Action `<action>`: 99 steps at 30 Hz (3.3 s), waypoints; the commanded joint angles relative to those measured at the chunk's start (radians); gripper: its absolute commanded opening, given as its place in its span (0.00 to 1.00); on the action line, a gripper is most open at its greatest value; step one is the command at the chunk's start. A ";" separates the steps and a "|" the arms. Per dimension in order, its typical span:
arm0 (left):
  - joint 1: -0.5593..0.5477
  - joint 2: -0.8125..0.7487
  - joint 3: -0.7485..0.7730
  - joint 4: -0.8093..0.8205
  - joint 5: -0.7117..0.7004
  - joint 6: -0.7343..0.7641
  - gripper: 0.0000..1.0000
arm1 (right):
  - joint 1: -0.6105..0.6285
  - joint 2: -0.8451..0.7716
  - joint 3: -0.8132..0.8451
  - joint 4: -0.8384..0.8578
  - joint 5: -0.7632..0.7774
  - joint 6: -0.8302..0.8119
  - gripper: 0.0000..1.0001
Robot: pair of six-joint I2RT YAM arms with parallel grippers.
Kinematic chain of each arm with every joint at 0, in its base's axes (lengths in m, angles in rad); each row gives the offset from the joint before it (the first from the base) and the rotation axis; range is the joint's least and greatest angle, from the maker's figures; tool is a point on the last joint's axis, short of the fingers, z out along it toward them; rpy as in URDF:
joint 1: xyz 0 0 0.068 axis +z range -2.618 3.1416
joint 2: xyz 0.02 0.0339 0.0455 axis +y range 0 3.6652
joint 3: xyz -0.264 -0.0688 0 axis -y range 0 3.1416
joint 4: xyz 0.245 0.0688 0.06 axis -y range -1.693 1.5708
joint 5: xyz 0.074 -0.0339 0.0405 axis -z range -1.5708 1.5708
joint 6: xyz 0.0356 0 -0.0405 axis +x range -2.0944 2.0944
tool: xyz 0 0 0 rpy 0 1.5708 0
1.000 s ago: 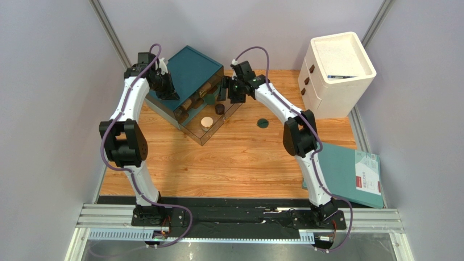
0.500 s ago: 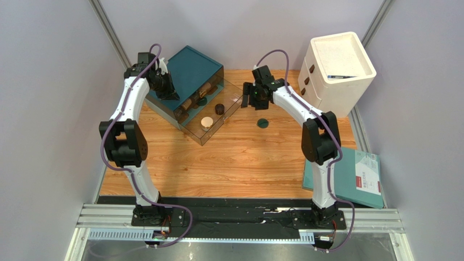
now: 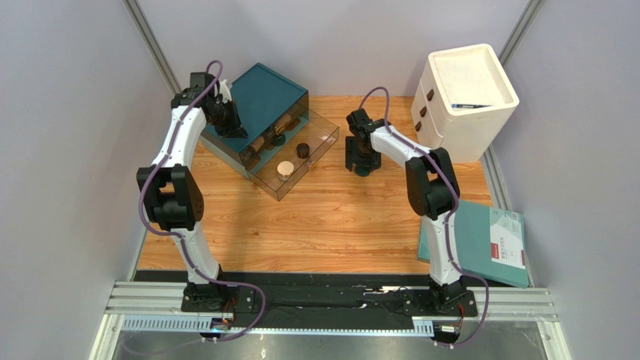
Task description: Organize the makeup
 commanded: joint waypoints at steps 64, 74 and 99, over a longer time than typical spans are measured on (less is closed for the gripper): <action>0.010 0.058 -0.038 -0.135 -0.084 0.027 0.00 | 0.000 -0.139 0.028 0.505 -0.598 0.352 0.00; 0.012 0.061 -0.024 -0.135 -0.080 0.023 0.00 | -0.051 -0.097 -0.147 0.486 -0.702 0.439 0.00; 0.010 0.047 -0.017 -0.153 -0.084 0.040 0.00 | 0.053 0.396 0.390 0.643 -0.834 0.732 0.00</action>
